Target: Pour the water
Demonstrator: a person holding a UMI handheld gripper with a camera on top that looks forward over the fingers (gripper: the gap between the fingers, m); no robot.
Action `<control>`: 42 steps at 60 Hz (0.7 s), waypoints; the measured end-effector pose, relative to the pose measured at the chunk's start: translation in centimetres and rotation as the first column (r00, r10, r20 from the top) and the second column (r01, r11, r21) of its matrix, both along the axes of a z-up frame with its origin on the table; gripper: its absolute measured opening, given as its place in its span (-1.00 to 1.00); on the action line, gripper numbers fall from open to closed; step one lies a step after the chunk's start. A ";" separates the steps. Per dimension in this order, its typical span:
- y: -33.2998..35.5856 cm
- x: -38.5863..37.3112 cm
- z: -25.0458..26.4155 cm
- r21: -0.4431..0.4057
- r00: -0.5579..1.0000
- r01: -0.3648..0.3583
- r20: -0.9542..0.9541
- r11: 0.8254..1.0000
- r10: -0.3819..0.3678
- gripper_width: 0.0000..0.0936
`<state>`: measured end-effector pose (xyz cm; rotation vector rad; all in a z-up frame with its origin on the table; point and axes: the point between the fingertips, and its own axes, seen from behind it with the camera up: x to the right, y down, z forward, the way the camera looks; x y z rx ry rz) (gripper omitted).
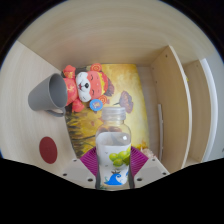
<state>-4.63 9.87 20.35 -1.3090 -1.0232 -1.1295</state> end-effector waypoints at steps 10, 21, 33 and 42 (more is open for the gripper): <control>1.8 -3.7 2.0 0.043 0.936 -0.073 0.348 0.996 0.053 -0.18; 3.0 -6.9 1.1 0.039 0.784 -0.125 0.616 0.991 0.075 -0.18; 3.9 -9.2 -0.6 0.034 0.554 -0.185 0.829 0.982 0.076 -0.18; 3.8 -10.0 -1.2 0.040 0.497 -0.220 0.865 0.975 0.076 -0.18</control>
